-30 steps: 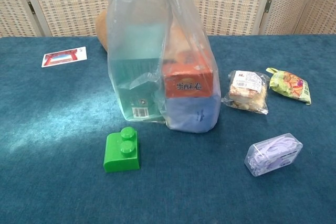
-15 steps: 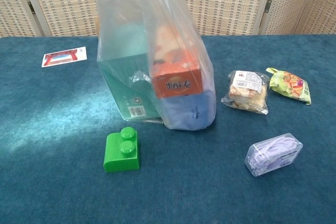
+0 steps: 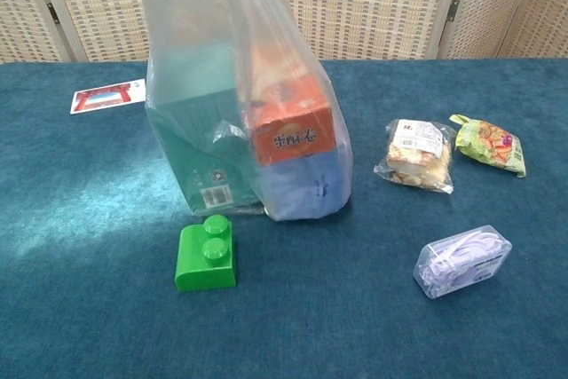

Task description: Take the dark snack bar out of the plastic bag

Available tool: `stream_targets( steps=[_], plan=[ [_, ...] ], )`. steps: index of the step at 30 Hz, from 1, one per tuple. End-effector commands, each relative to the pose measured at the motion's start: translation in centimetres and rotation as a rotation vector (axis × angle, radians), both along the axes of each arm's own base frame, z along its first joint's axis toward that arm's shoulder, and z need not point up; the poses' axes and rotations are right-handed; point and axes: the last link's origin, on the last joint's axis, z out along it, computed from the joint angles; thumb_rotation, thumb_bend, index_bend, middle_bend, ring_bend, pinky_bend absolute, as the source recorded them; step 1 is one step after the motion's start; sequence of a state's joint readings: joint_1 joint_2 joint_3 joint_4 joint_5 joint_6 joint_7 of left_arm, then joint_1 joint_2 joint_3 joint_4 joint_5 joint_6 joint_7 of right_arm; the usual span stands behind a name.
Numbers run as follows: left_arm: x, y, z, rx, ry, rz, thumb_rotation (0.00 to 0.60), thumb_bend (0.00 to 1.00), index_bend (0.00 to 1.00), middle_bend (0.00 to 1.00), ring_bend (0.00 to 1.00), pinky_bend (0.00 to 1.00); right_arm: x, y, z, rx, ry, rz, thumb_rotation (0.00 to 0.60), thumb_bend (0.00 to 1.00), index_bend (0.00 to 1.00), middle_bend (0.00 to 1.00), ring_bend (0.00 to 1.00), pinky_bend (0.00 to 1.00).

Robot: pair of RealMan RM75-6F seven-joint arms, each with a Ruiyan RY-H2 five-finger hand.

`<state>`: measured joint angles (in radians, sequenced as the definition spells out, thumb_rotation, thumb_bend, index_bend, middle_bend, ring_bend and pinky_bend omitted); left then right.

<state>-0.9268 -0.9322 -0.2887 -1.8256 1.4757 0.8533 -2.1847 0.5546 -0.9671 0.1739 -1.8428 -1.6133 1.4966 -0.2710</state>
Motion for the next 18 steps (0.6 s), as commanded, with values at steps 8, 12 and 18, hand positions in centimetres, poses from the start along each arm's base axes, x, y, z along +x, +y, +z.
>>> stream_targets(
  steps=[8,12,18],
  plan=[
    [0.2,0.6,0.2,0.014,0.02,0.112,0.6,0.37,0.38,0.55,0.62,0.88,-4.9,1.6,-0.2,0.079,0.08,-0.174,0.6,0.0,0.0,0.04,0.0,0.0],
    [0.2,0.9,0.6,0.044,0.022,0.156,0.6,0.48,0.45,0.64,0.7,1.0,-6.6,2.1,-0.6,0.099,0.081,-0.227,0.6,0.0,0.0,0.05,0.0,0.0],
    [0.7,0.9,1.9,0.087,0.012,0.184,0.6,0.59,0.49,0.69,0.77,1.0,-8.6,3.0,-1.0,0.115,0.075,-0.276,0.6,0.0,0.0,0.05,0.0,0.0]
  ],
)
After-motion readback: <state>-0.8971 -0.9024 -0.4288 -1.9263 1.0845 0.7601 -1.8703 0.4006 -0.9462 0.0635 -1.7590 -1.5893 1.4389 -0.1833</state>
